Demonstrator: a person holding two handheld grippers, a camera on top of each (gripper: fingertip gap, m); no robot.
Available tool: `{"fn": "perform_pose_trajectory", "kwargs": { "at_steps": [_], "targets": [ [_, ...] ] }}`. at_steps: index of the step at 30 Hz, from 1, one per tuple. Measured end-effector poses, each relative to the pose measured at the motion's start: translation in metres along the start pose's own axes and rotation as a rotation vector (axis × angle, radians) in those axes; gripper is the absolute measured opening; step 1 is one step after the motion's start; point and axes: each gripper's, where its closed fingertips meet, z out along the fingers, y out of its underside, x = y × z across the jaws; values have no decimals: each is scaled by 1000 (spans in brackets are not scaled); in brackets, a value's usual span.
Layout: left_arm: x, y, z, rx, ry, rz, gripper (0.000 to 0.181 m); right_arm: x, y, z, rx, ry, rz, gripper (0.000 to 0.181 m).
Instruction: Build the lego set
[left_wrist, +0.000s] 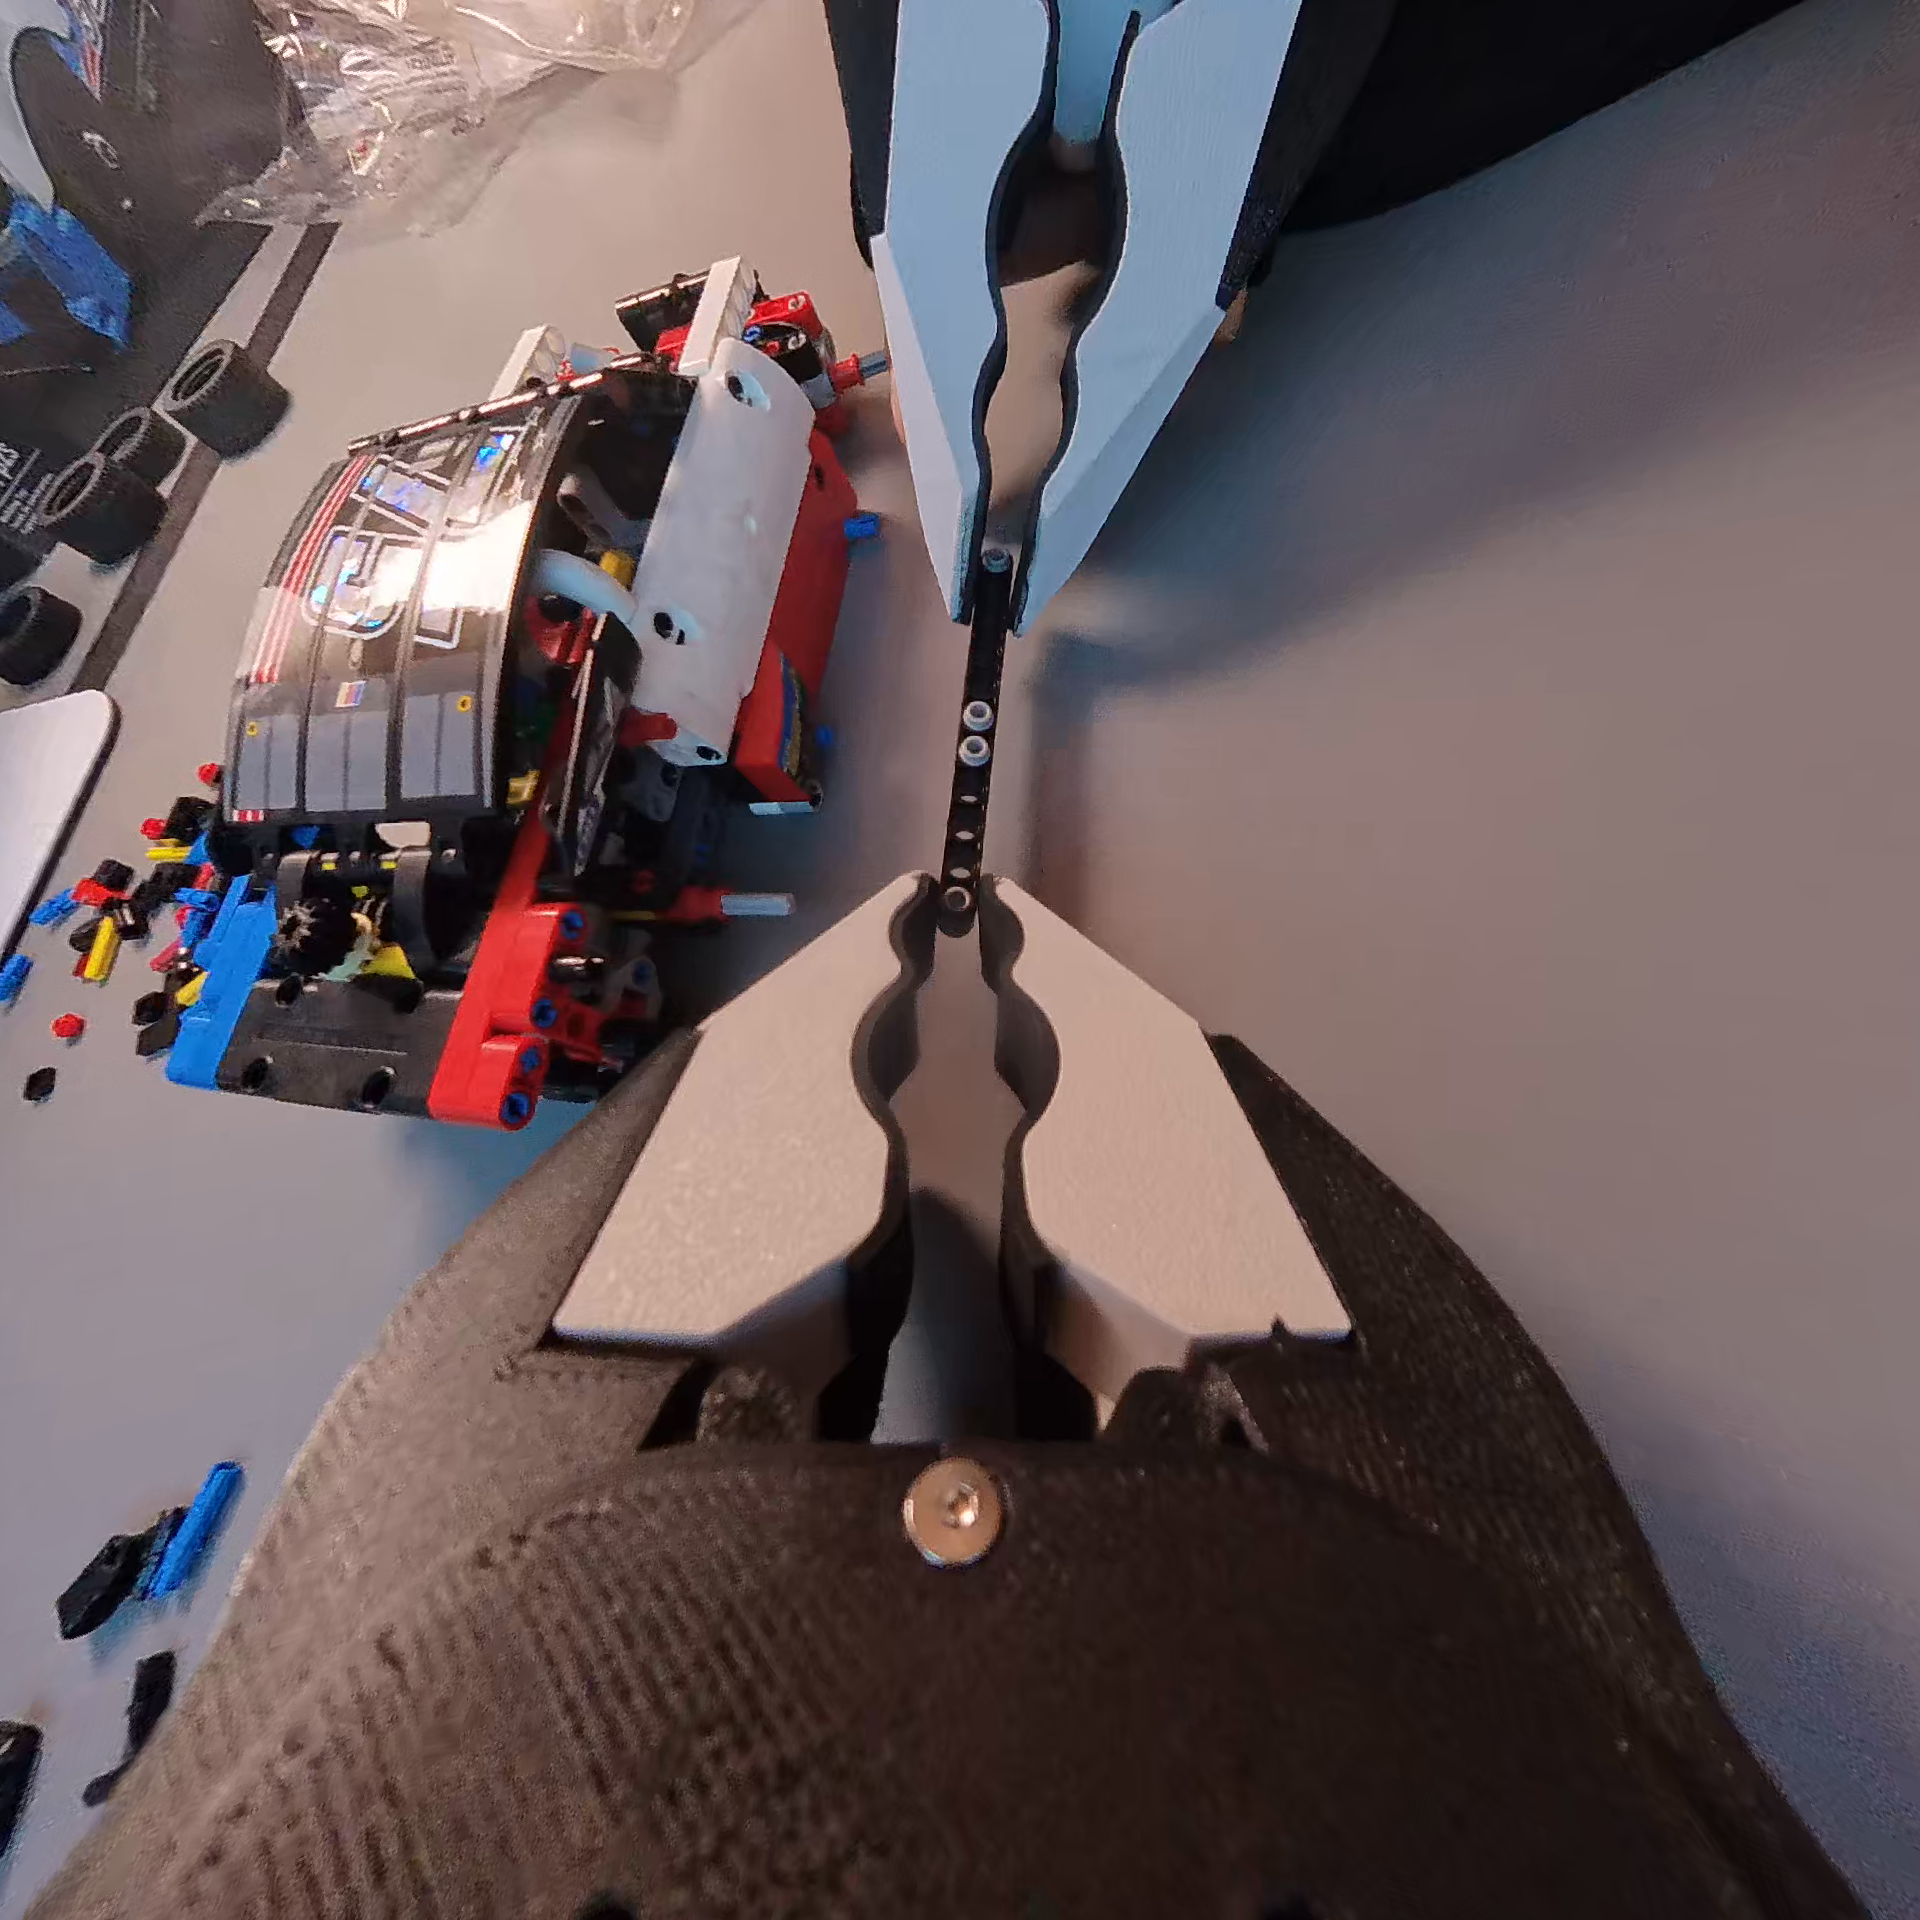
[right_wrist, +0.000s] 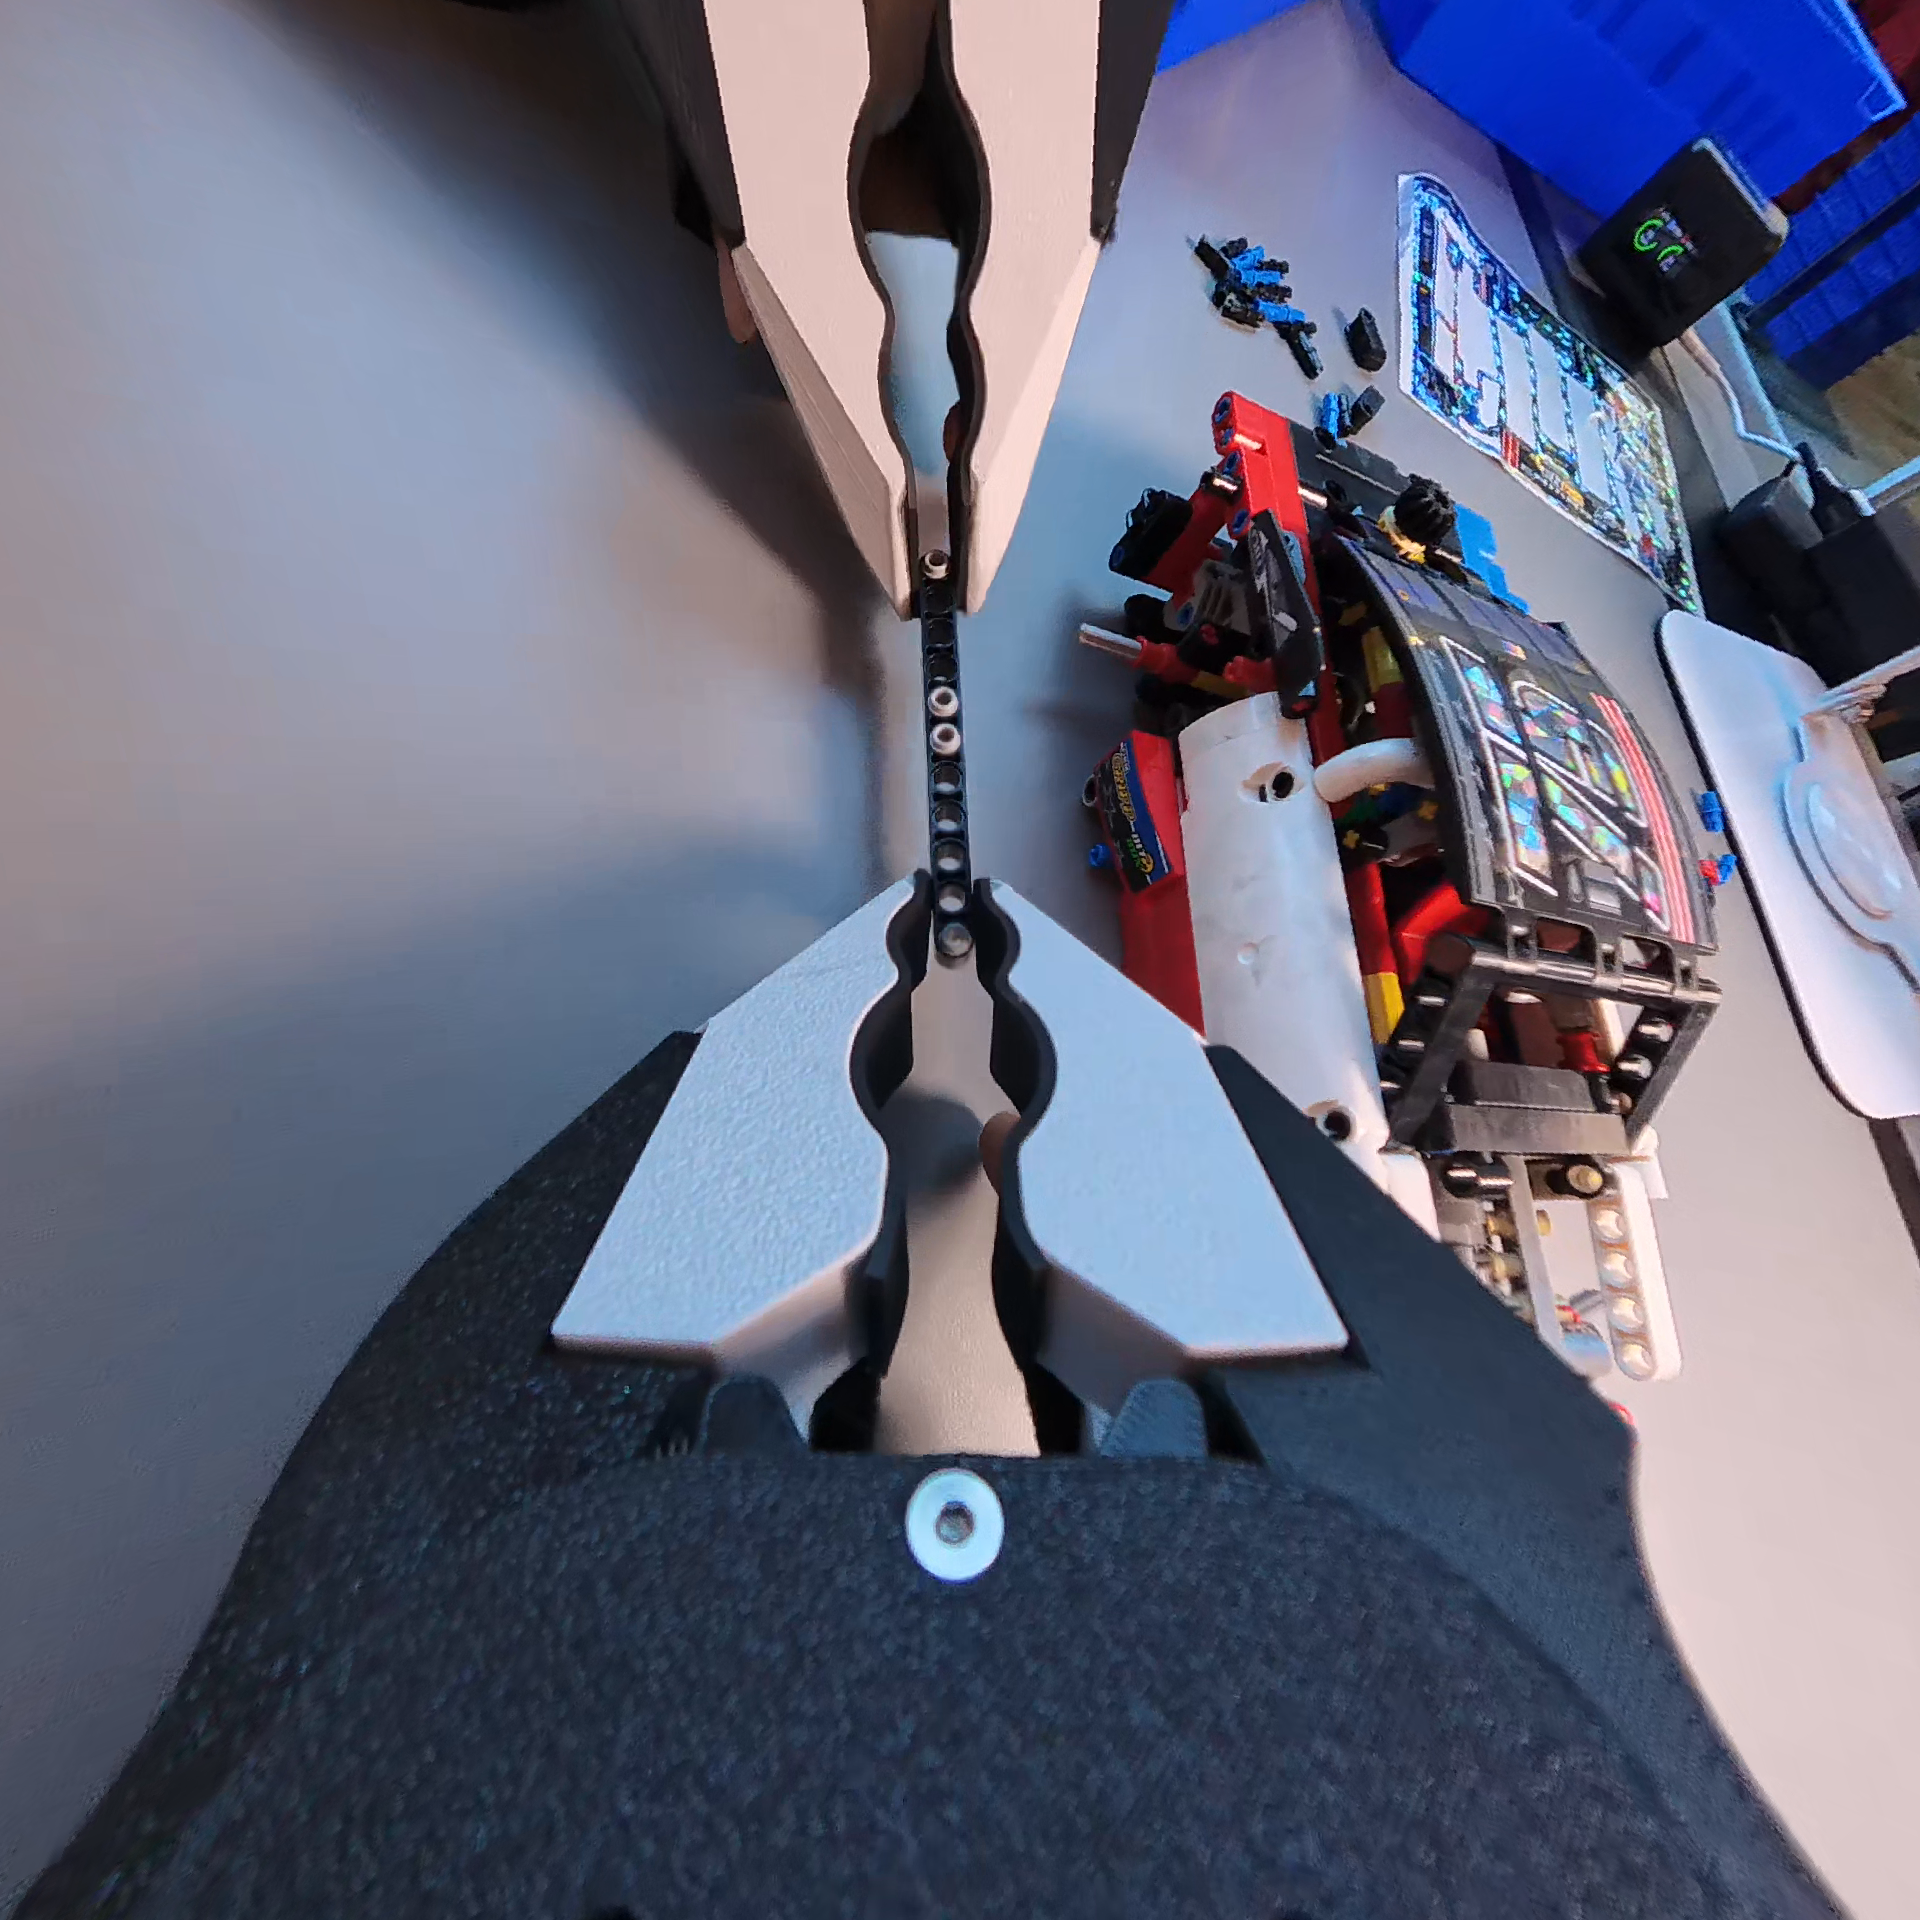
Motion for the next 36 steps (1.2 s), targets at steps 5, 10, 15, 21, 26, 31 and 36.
{"fn": "perform_pose_trajectory", "kwargs": {
  "at_steps": [5,10,15,21,26,31,36],
  "targets": [
    [-3,2,1,-11,-34,38,6,0,1,-1,-1,6,-14,5],
    [-7,-5,0,21,-35,-69,9,12,2,-2,-27,104,-96,5],
    [-13,-17,-4,97,-7,-225,15,29,-4,-10,-30,256,-248,5],
    [-26,-45,-21,358,187,-708,12,37,-23,-20,-16,418,-492,5],
    [-29,-52,-30,430,210,-709,5,41,-38,-29,34,489,-522,5],
    [-21,-42,-22,309,98,-443,0,26,-26,-19,38,322,-383,5],
    [-11,-33,-11,211,77,-313,0,12,-18,-15,44,186,-281,5]
  ]
}}
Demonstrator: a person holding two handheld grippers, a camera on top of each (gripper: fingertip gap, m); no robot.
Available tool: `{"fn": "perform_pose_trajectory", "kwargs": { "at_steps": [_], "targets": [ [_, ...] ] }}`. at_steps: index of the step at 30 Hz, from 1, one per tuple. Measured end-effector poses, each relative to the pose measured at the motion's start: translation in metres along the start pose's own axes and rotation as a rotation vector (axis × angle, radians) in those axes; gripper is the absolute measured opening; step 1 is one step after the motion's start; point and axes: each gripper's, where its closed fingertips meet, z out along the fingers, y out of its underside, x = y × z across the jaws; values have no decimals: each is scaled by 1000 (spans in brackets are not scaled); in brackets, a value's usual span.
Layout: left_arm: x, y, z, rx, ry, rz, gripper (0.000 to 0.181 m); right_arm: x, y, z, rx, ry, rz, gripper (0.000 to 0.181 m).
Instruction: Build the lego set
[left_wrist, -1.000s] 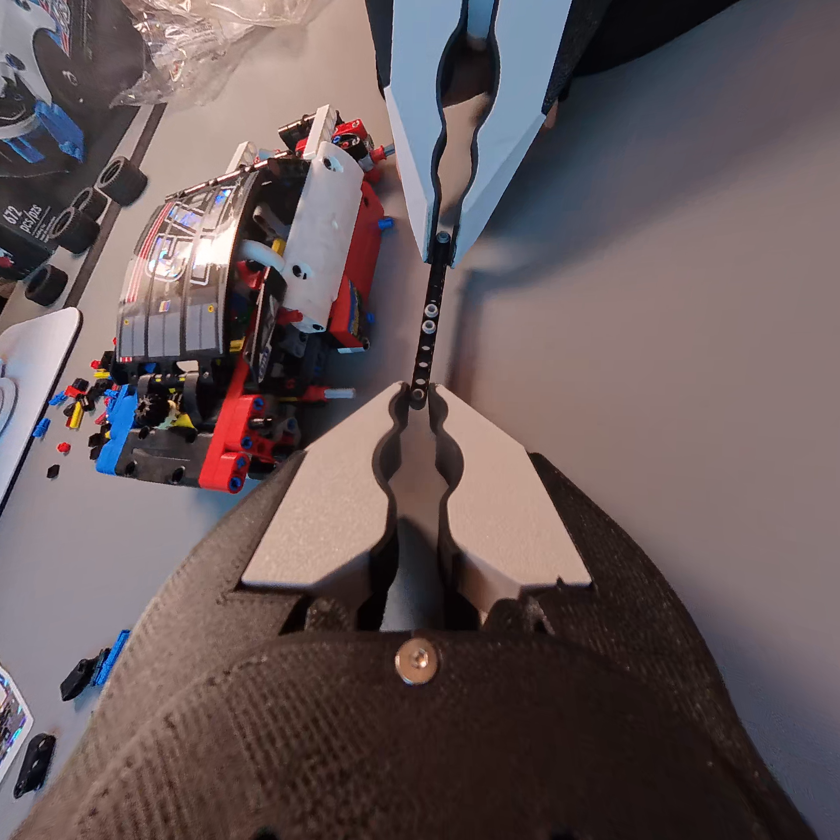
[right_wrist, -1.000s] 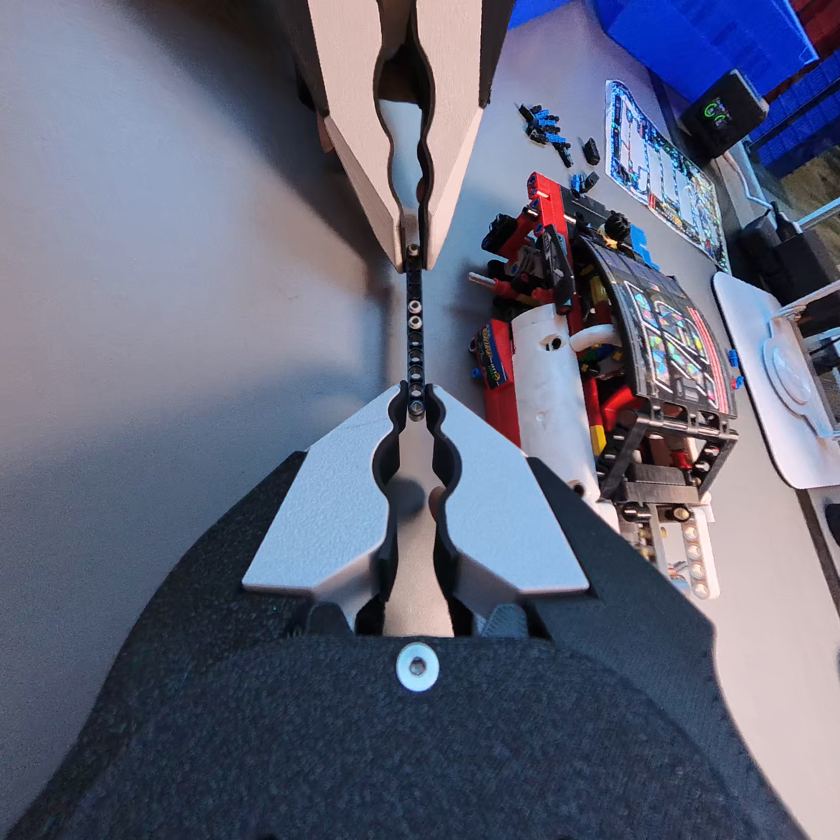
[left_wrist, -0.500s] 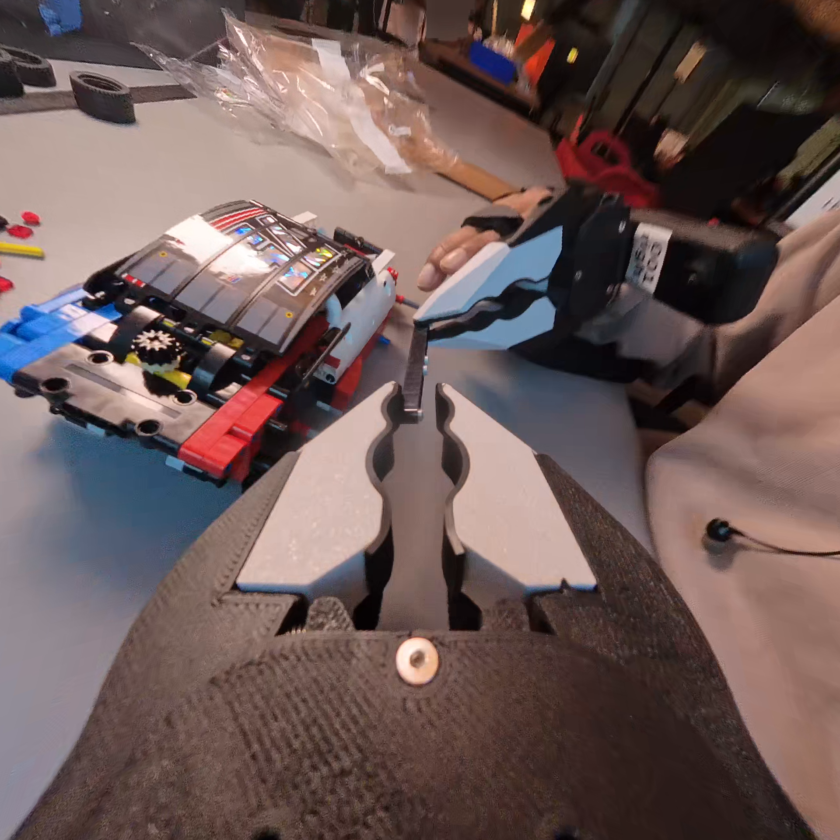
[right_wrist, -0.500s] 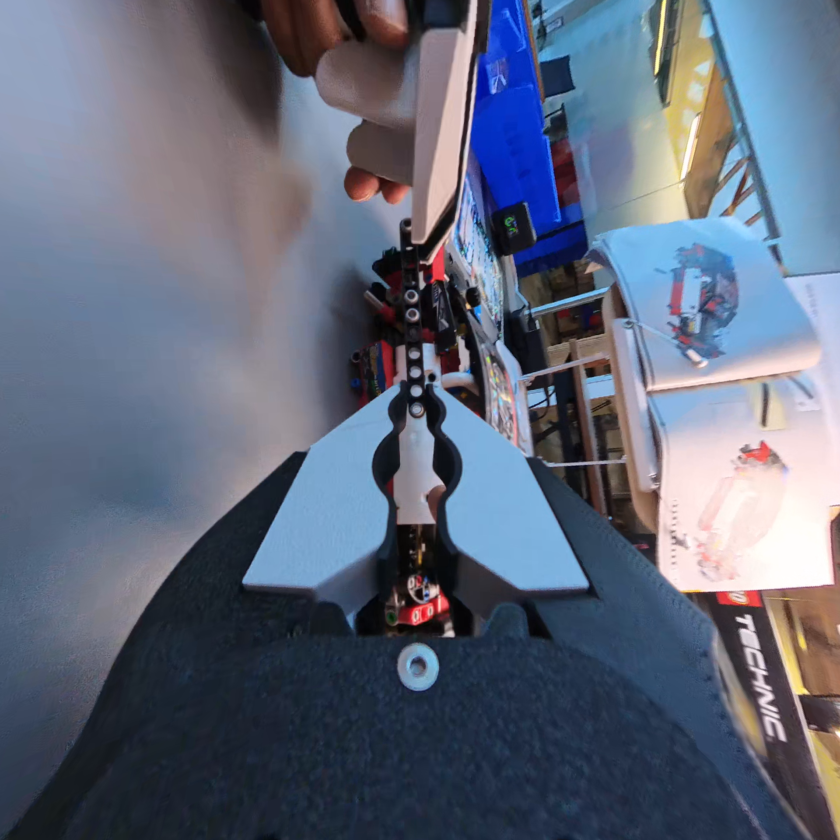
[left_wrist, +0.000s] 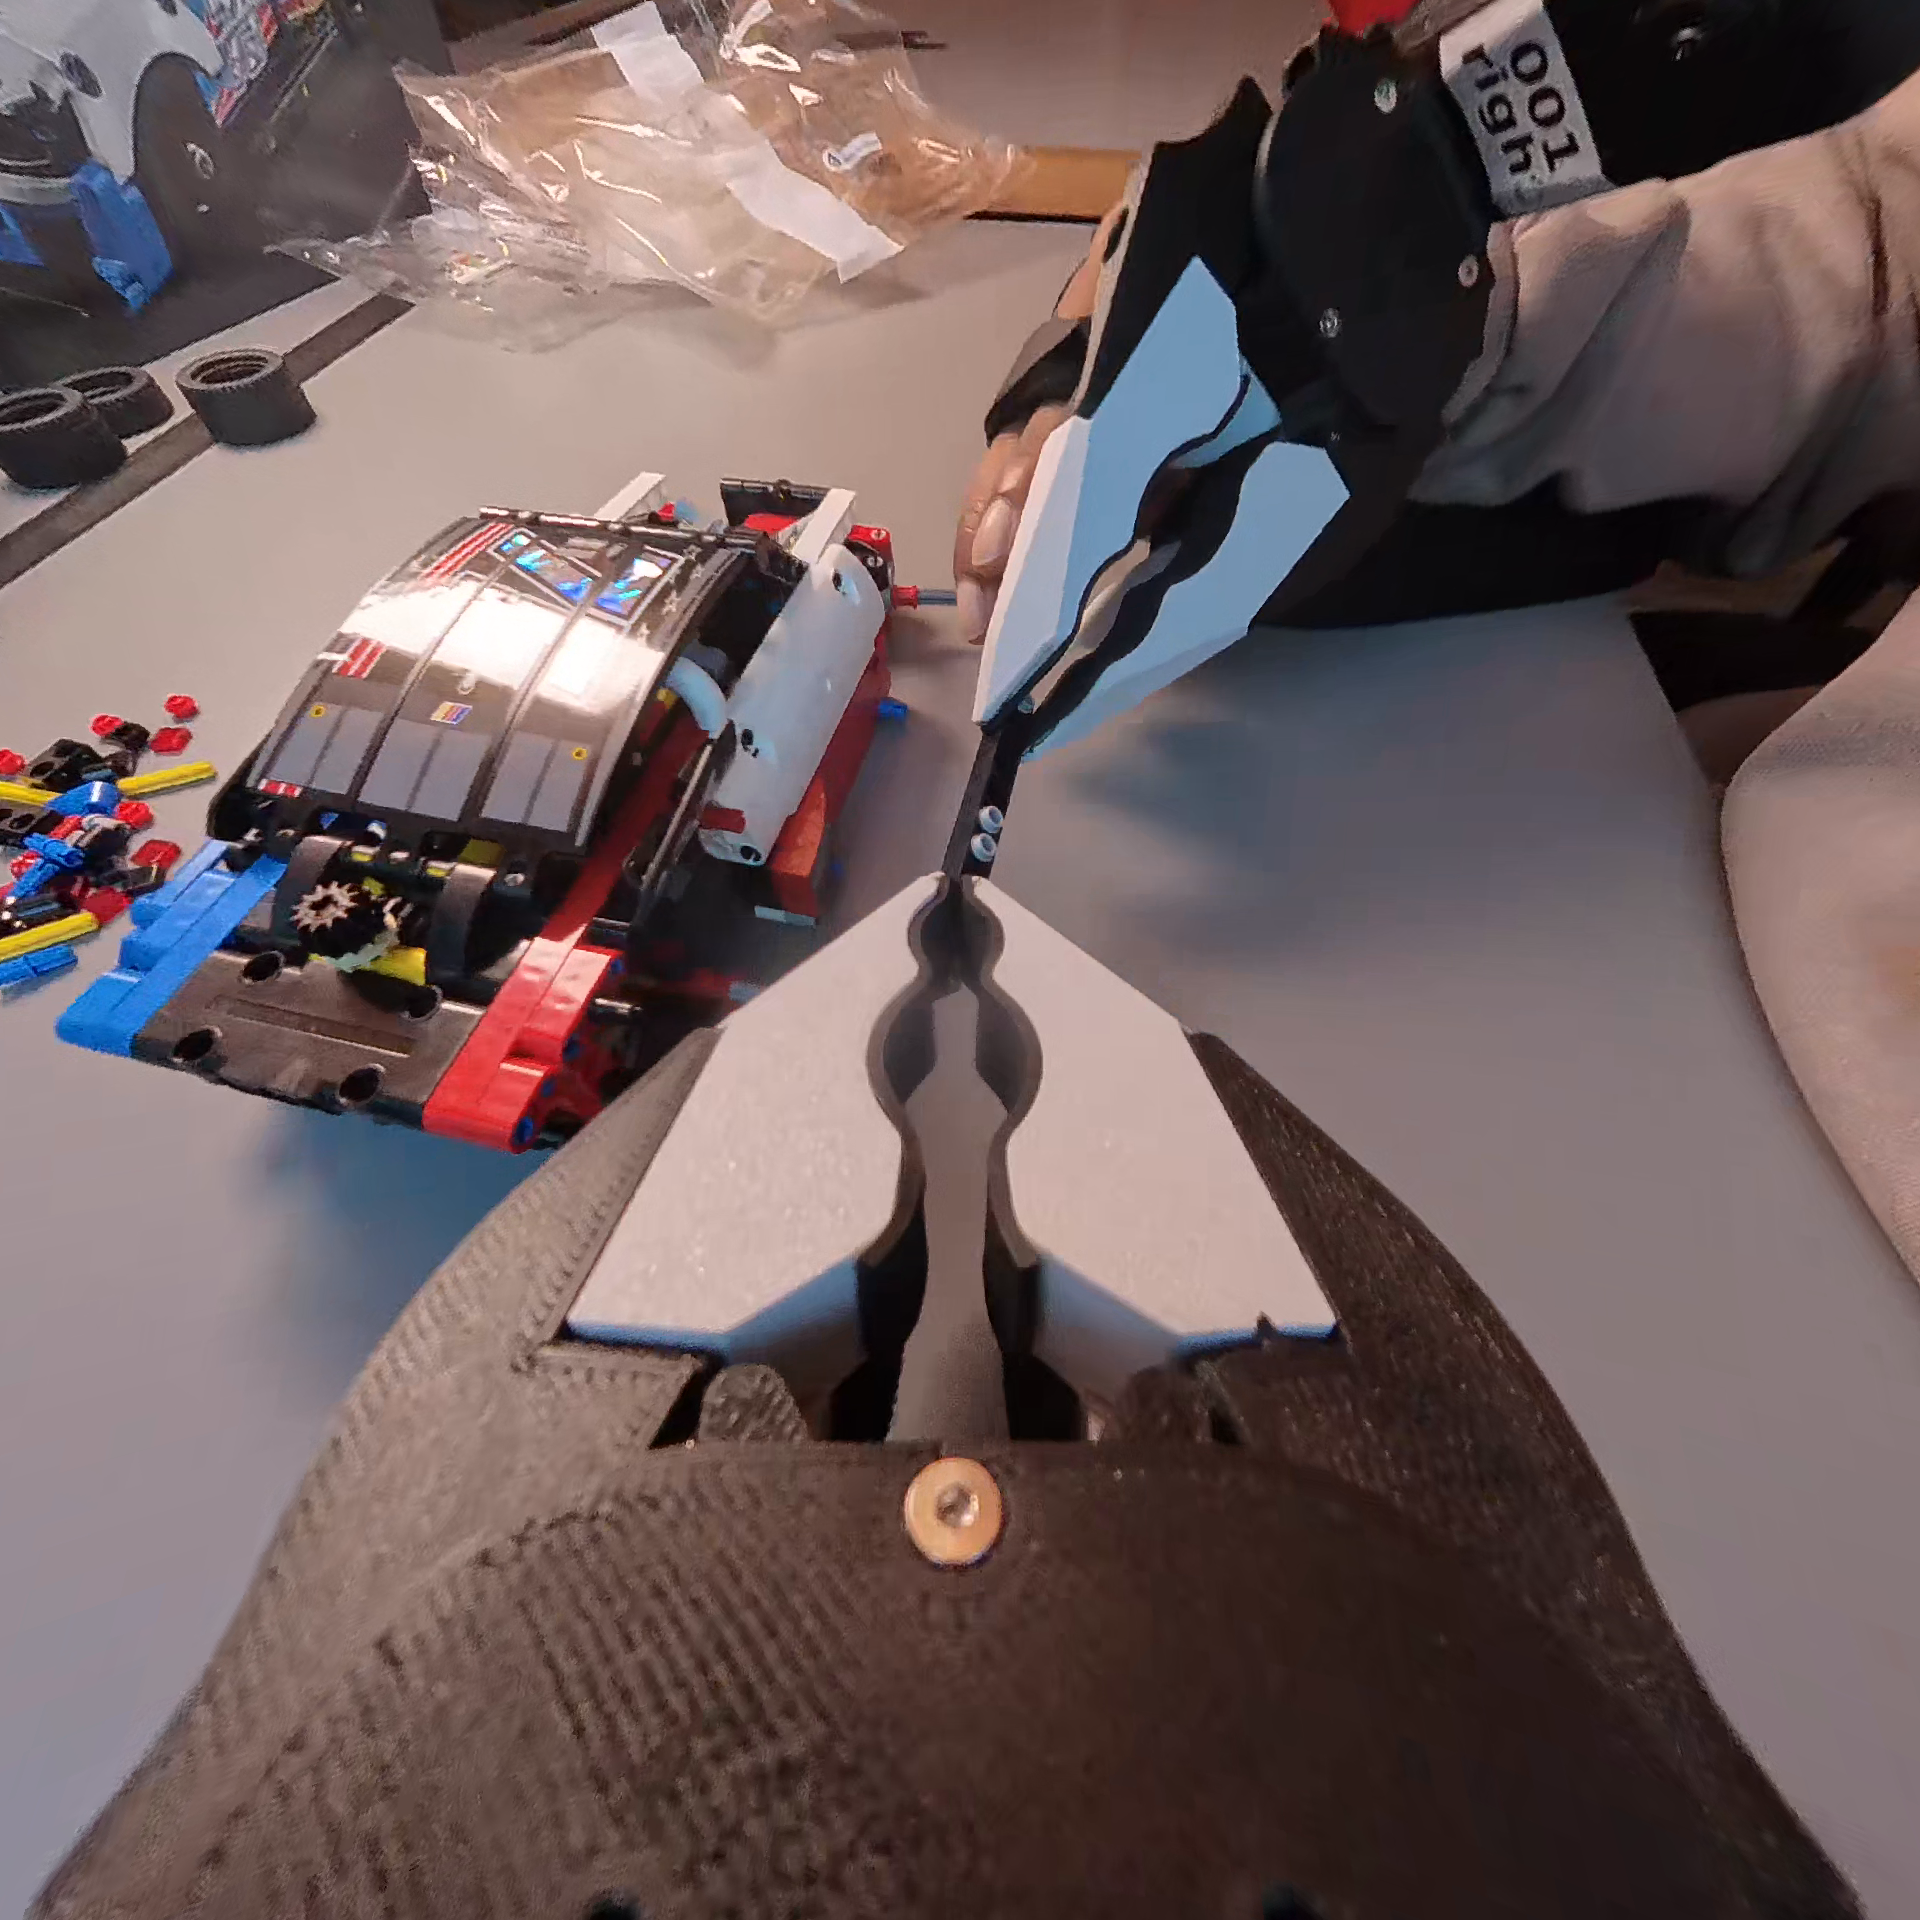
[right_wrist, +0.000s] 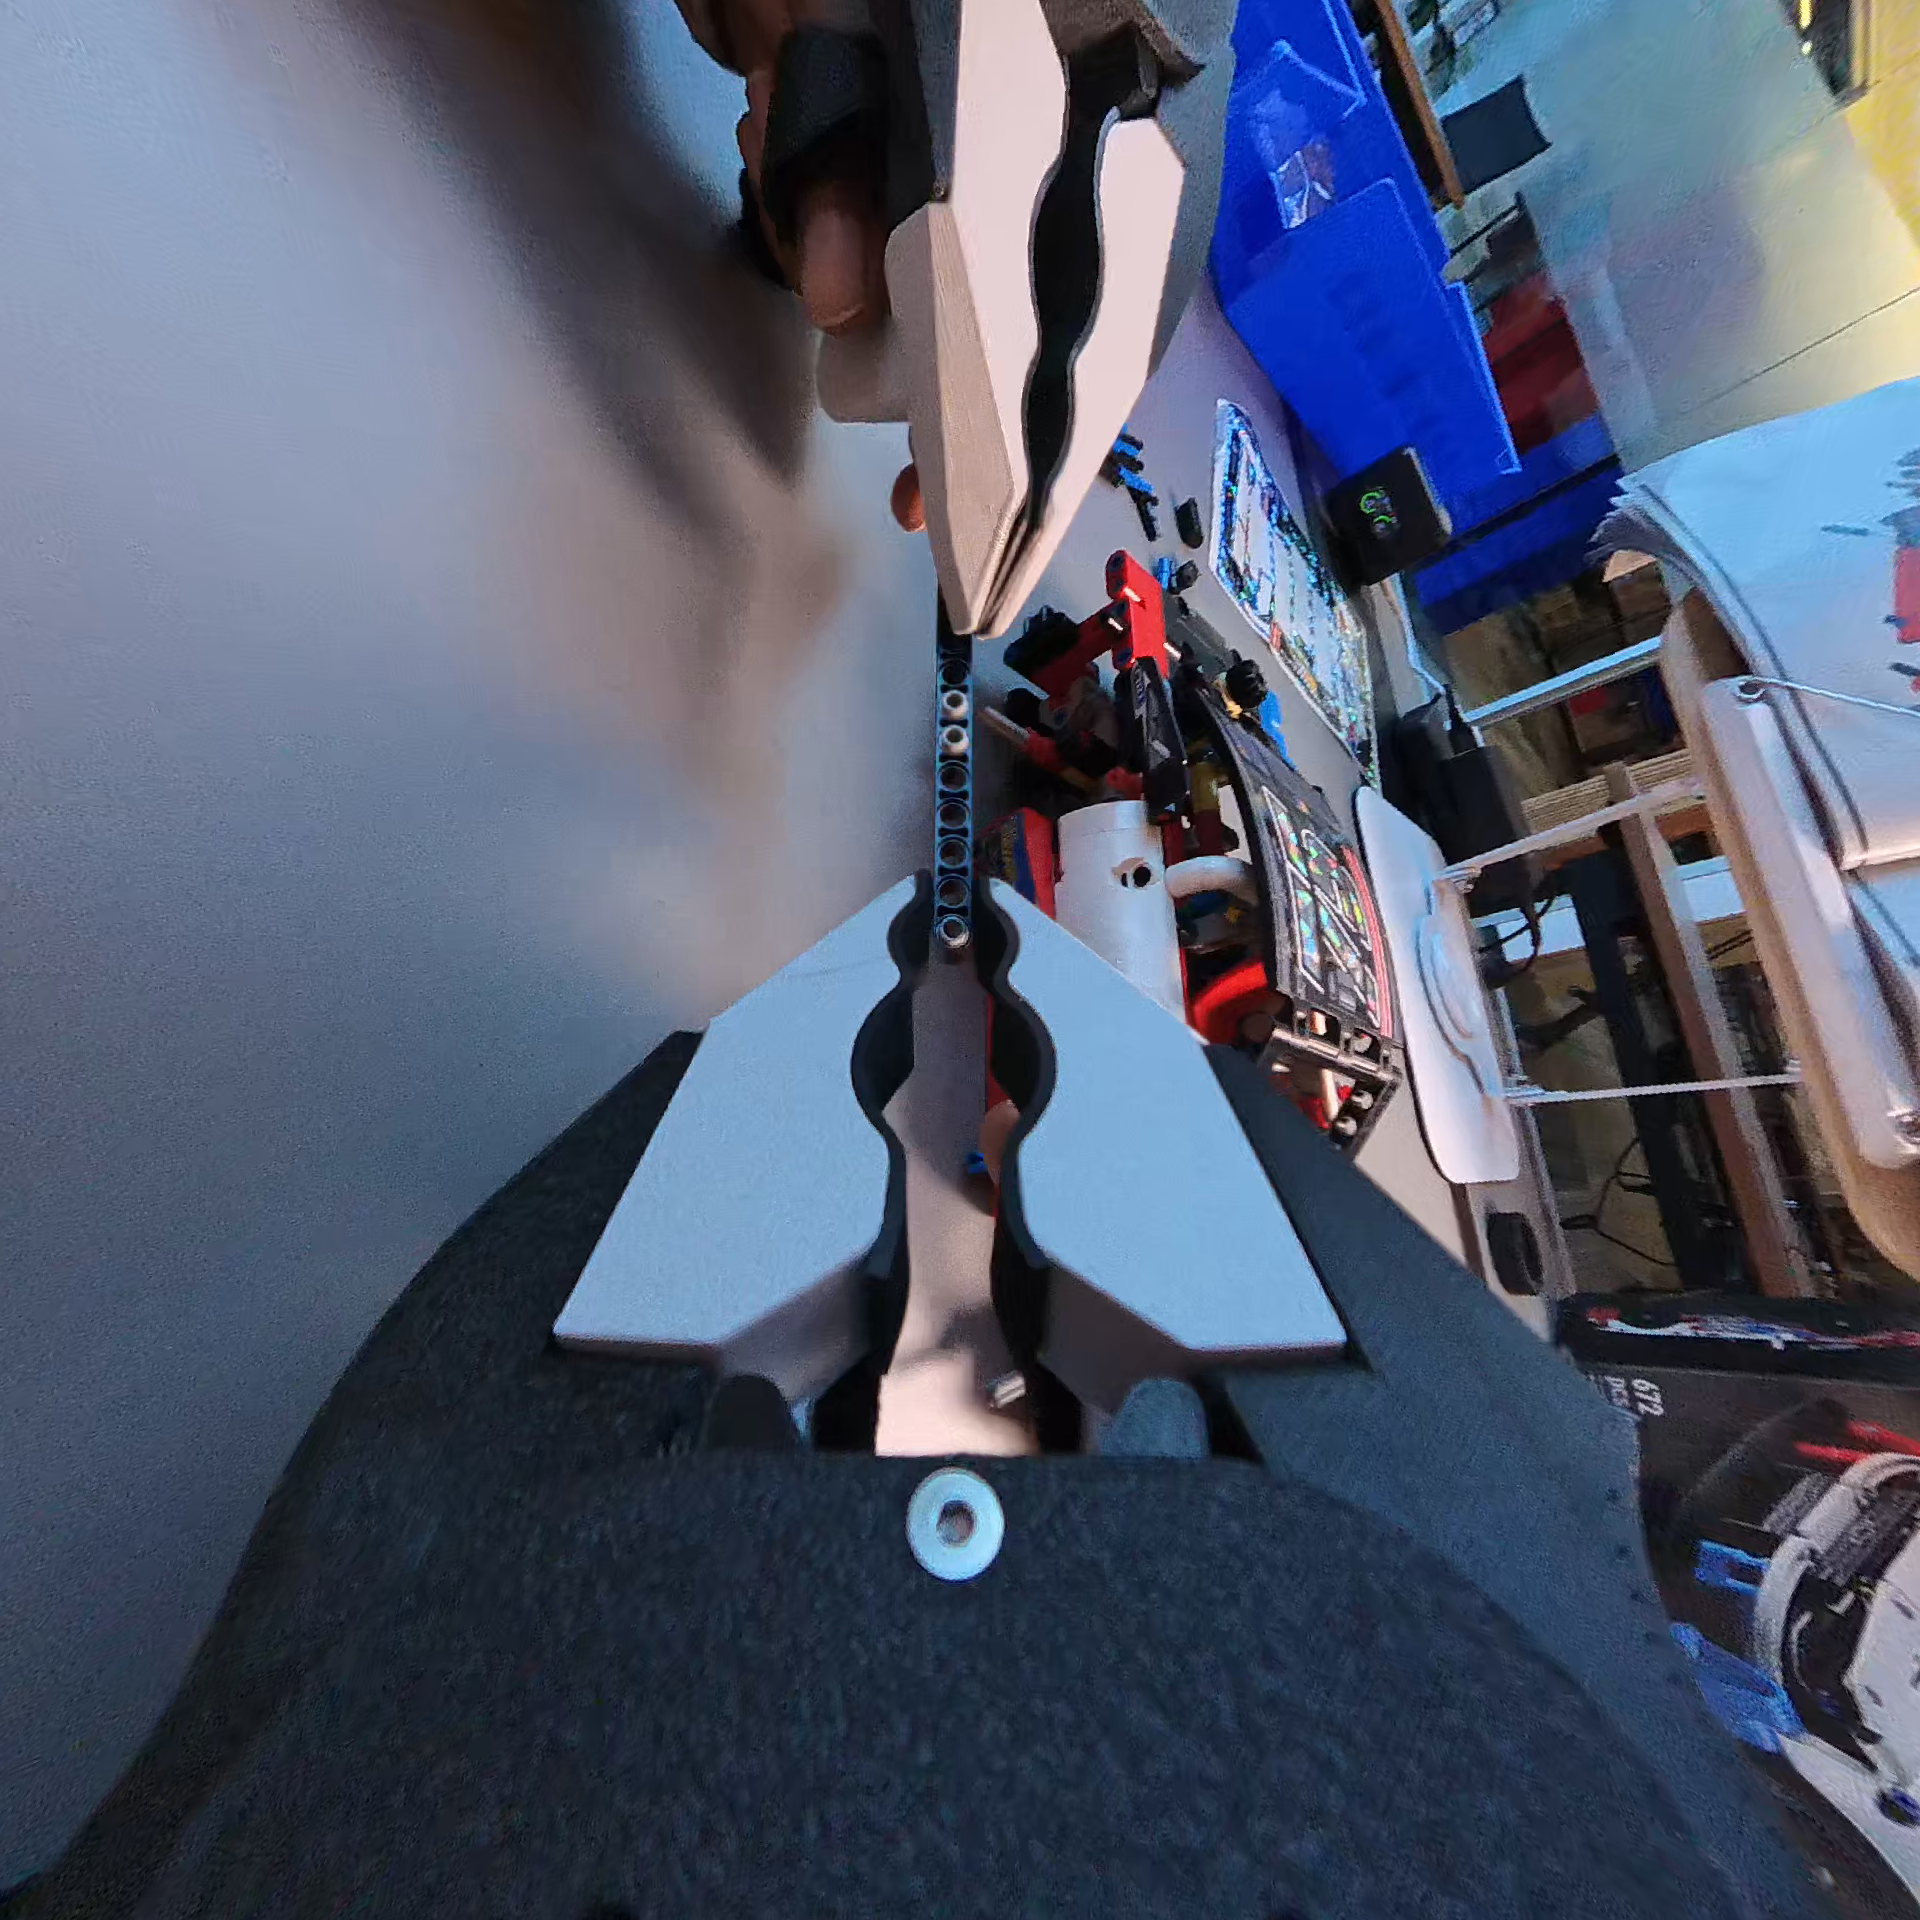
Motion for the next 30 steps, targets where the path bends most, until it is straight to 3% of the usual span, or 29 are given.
{"fn": "perform_pose_trajectory", "kwargs": {
  "at_steps": [11,15,20,24,30],
  "targets": [
    [-5,24,14,-172,-107,285,0,-14,14,-3,-37,-167,198,11],
    [-10,32,8,-210,-105,211,0,-24,18,-4,-95,-261,320,15],
    [-11,40,-1,-257,-71,146,19,-34,19,-2,-160,-348,391,16],
    [-11,45,-1,-268,-53,134,18,-33,23,-2,-197,-331,335,11],
    [-5,36,10,-236,-37,176,18,-27,35,-15,-204,-374,476,8]
  ]
}}
